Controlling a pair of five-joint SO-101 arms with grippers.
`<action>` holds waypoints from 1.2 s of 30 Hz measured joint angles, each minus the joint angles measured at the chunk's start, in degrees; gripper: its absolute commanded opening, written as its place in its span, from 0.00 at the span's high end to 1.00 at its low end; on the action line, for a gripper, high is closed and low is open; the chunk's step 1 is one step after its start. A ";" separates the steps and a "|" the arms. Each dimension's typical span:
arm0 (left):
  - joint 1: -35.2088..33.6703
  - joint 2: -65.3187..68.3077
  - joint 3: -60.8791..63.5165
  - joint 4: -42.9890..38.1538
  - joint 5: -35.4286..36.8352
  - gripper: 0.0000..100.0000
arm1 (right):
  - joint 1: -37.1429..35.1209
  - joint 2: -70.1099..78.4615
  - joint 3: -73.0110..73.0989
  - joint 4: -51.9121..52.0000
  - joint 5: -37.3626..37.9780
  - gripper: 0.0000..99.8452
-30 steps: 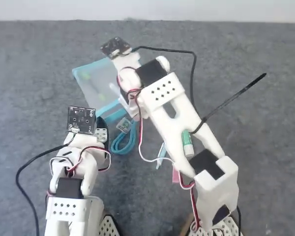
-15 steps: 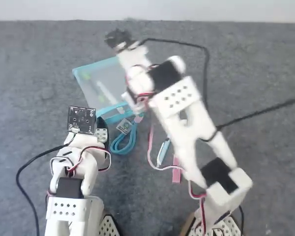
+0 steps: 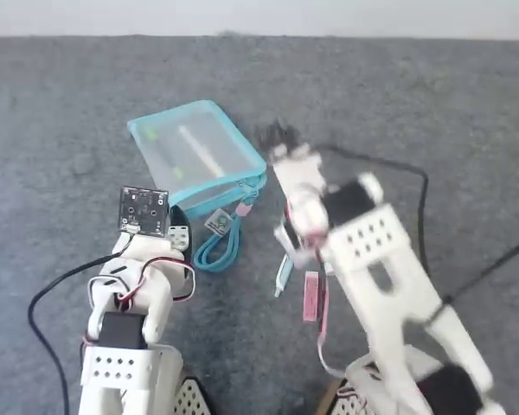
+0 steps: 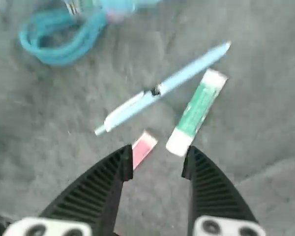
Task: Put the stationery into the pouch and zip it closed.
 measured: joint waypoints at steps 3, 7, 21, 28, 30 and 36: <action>0.00 0.00 0.00 0.00 0.00 0.99 | 2.20 -5.54 11.69 -3.87 0.00 0.81; 0.00 0.00 0.00 0.00 0.00 0.99 | 5.71 -6.59 17.49 -5.45 0.00 0.81; 0.00 0.00 0.00 0.00 0.00 0.99 | 8.97 6.51 21.27 -19.52 0.00 0.82; 0.00 0.00 0.00 0.00 0.00 0.99 | 8.97 7.21 21.27 -22.07 0.00 0.82; 0.00 0.00 0.00 0.00 0.00 0.99 | 8.97 7.21 21.80 -22.07 0.00 0.82; 0.00 0.00 0.00 0.00 0.00 0.99 | 8.97 7.21 25.14 -24.79 0.00 0.82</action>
